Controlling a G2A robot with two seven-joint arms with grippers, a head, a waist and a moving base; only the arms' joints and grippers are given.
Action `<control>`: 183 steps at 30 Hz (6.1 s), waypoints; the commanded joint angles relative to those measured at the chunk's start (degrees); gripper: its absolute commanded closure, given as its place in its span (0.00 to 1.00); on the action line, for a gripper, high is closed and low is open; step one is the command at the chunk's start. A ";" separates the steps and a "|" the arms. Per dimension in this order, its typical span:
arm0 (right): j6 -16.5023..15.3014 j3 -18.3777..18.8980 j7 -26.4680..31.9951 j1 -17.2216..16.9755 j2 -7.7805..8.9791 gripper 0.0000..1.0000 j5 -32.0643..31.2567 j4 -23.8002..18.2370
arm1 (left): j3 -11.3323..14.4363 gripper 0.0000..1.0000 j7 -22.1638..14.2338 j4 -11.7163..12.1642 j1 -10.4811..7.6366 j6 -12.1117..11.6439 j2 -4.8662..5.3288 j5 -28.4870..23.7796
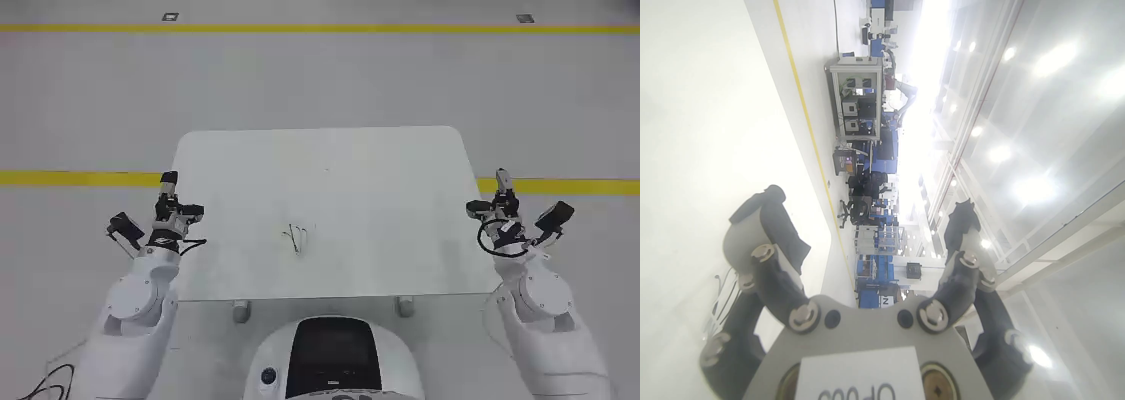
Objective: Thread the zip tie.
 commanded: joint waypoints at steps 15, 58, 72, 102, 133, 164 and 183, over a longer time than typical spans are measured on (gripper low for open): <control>-0.18 0.78 5.23 0.70 0.46 0.00 -6.75 -1.06 | 0.00 0.00 0.00 0.00 0.00 0.00 0.00 0.00; 19.48 -29.57 46.30 27.24 -0.38 0.00 -43.01 10.55 | 0.00 0.00 0.00 0.00 0.00 0.00 0.00 0.00; 18.71 -36.56 52.38 36.87 -1.81 0.00 -46.40 11.59 | 0.00 0.00 0.00 0.00 0.00 0.00 0.00 0.00; 18.96 -64.43 59.04 63.04 -17.18 0.00 -39.70 41.13 | 0.00 0.00 0.00 0.00 0.00 0.00 0.00 0.00; 19.48 -75.73 58.17 71.78 -43.21 0.00 -53.51 75.56 | 0.00 0.00 0.00 0.00 0.00 0.00 0.00 0.00; 18.98 -74.35 54.31 70.21 -44.99 0.00 -54.59 77.17 | 0.00 0.00 0.00 0.00 0.00 0.00 0.00 0.00; 19.48 -71.19 55.40 68.14 -43.50 1.00 -59.92 74.75 | 0.00 0.00 0.00 0.00 0.00 0.00 0.00 0.00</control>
